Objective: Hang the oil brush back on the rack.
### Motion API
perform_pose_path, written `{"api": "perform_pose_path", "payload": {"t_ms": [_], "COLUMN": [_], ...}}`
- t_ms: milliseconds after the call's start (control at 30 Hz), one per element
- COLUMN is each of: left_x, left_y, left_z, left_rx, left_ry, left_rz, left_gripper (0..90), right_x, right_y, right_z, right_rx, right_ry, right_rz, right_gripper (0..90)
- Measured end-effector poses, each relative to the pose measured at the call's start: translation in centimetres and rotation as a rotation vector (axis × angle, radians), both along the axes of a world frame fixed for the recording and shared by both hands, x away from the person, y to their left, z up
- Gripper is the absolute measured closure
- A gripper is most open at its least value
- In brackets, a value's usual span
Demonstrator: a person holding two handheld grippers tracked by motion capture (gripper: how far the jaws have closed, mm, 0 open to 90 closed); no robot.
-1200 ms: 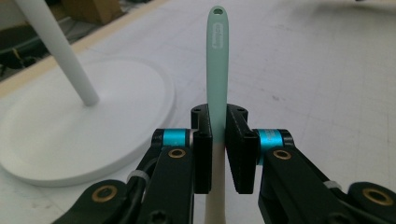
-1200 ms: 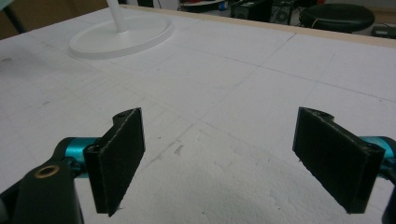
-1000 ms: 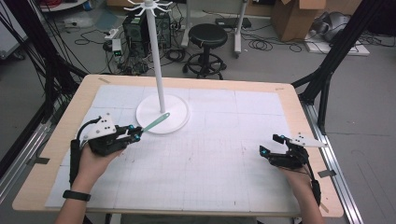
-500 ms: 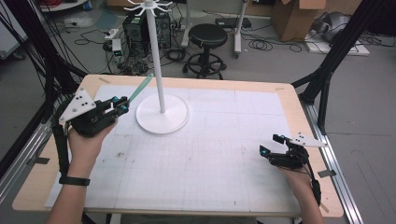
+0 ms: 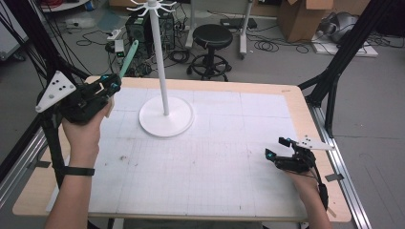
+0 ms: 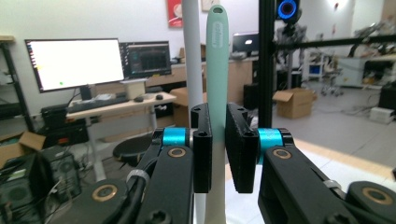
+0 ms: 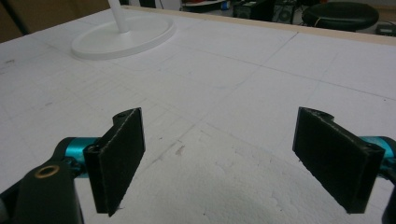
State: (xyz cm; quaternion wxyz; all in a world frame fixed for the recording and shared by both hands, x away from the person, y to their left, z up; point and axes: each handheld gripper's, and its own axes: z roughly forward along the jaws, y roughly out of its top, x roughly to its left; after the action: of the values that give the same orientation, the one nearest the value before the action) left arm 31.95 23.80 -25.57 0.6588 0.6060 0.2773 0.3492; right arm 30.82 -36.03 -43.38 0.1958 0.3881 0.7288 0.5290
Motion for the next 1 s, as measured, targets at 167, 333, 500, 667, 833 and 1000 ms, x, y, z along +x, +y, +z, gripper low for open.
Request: {"api": "perform_pose_path", "payload": {"t_ms": [167,333,500,667,833,1000], "left_x": [0.3,0.6,1.1,1.5,1.9,2.0], "left_y": [-0.1,-0.5,-1.0,-1.5,-1.5,-1.5], "left_z": [1.4,3.0,4.4,4.9,4.8,4.7], "left_rx": [-0.018,-0.015,-0.003,0.02,0.026,0.028], "left_ry": [-0.019,-0.032,-0.028,-0.033,-0.022,-0.025], "left_rz": [-0.012,-0.008,-0.003,0.011,0.029,0.045], "left_gripper": [81.5,81.5,81.5,81.5,81.5,81.5], "right_x": [0.0,0.0,0.0,0.0,0.0,0.1], "right_y": [0.0,0.0,0.0,0.0,0.0,0.0], "right_z": [0.0,0.0,0.0,0.0,0.0,0.0], "right_rx": [0.005,0.0,0.001,0.005,0.002,0.003], "right_ry": [-0.001,0.001,0.0,0.0,0.003,0.004], "right_rz": [0.001,0.0,0.002,0.001,0.004,0.006], "right_gripper": [16.2,16.2,16.2,16.2,16.2,16.2]}}
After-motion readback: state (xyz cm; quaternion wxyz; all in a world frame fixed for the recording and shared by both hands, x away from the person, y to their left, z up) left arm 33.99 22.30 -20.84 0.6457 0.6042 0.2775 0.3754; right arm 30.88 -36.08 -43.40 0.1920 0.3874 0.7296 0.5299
